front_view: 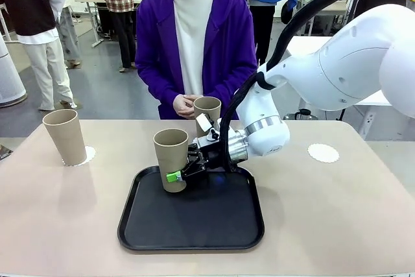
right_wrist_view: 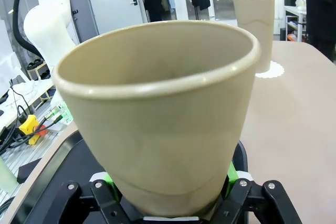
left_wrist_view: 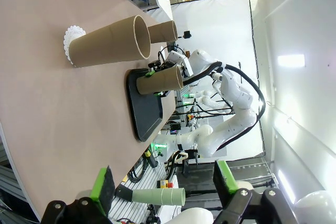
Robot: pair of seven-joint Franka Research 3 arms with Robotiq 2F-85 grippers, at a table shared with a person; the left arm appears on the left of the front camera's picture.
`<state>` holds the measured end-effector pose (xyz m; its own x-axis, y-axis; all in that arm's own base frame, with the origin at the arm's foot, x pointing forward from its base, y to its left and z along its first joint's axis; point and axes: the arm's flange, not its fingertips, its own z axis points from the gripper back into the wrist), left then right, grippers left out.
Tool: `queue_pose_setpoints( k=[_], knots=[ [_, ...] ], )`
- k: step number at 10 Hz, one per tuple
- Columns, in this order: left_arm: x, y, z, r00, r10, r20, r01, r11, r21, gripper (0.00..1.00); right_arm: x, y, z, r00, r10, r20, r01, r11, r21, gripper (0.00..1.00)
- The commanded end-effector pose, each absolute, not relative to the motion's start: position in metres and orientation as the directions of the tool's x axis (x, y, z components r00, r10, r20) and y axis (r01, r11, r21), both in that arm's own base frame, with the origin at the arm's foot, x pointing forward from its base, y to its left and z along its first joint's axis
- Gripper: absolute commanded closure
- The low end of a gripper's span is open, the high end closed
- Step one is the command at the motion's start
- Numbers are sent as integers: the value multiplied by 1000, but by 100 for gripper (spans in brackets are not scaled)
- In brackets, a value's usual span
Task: Place coasters on the table and set cups on them.
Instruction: Take one Reusable plastic cup from the Flat Tray and place it on a coaster set by the human.
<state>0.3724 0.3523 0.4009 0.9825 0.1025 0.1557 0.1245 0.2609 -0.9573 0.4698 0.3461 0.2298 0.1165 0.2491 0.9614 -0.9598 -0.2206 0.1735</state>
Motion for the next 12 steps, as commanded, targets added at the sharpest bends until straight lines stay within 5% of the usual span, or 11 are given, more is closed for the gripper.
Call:
queue_pose_setpoints(
  k=[1, 7, 12],
  knots=[
    [372, 352, 402, 983, 105, 149, 116, 266, -957, 0, 458, 335, 252, 139, 294, 946, -965, -173, 196, 100],
    [372, 352, 402, 983, 105, 149, 116, 266, -957, 0, 415, 271, 402, 114, 305, 945, -992, -13, 124, 100],
    [372, 352, 402, 983, 105, 149, 116, 266, -957, 0, 389, 239, 467, 68, 284, 956, -997, 65, 52, 100]
  ],
)
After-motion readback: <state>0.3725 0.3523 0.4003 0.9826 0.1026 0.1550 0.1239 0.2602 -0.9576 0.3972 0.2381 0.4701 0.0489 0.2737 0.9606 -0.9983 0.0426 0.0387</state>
